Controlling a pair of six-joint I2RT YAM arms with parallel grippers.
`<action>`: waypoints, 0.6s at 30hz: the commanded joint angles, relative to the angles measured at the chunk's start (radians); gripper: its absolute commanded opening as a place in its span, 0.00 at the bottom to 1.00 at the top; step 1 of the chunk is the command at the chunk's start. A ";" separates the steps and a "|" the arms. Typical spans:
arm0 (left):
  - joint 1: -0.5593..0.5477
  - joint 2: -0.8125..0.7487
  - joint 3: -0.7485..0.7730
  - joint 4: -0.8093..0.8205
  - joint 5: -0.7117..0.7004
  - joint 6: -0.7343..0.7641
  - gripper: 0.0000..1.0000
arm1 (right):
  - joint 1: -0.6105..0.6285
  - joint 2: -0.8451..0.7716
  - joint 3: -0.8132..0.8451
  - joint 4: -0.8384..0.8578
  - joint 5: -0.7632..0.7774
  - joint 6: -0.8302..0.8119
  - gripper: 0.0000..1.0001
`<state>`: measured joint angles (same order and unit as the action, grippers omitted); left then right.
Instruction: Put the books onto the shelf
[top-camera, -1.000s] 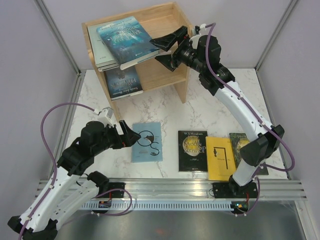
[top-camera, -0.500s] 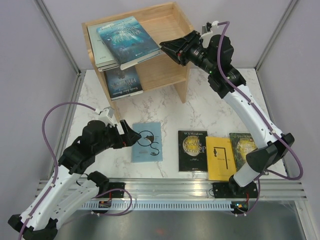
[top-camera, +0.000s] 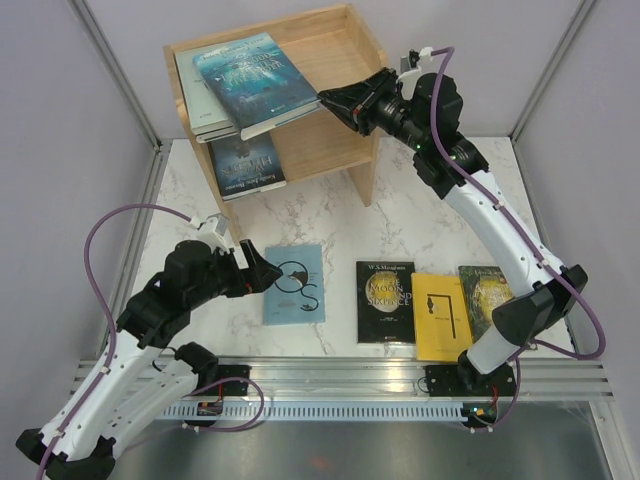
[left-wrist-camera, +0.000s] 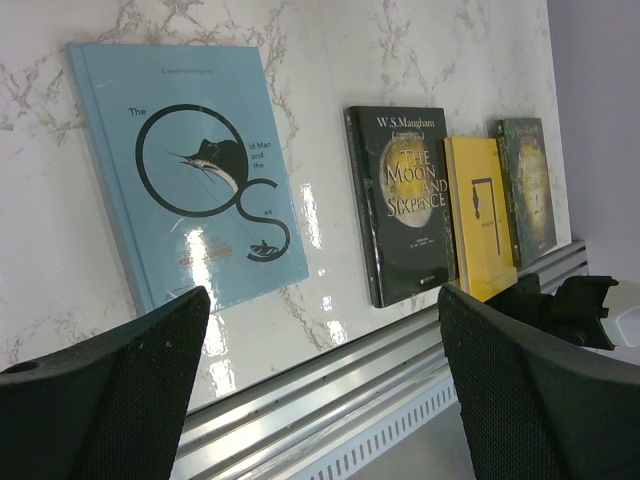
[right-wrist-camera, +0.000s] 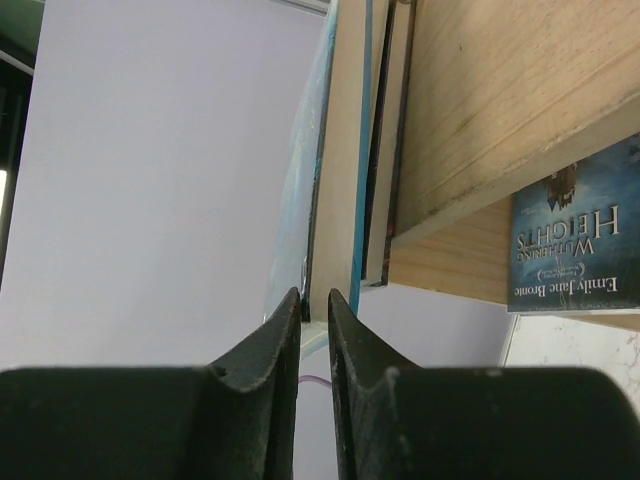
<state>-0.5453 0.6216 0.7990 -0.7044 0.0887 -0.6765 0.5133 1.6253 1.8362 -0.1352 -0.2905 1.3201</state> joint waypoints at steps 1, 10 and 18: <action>0.005 0.003 -0.003 0.028 0.017 -0.012 0.96 | 0.016 -0.001 0.003 0.034 -0.003 0.008 0.21; 0.005 -0.016 -0.024 0.032 0.016 -0.012 0.96 | 0.073 0.045 0.040 0.039 0.037 0.002 0.18; 0.005 -0.040 -0.038 0.033 0.023 -0.003 0.96 | 0.091 0.151 0.144 0.037 0.056 0.013 0.18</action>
<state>-0.5446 0.5945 0.7647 -0.7006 0.0895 -0.6762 0.6006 1.7294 1.9278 -0.0917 -0.2573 1.3346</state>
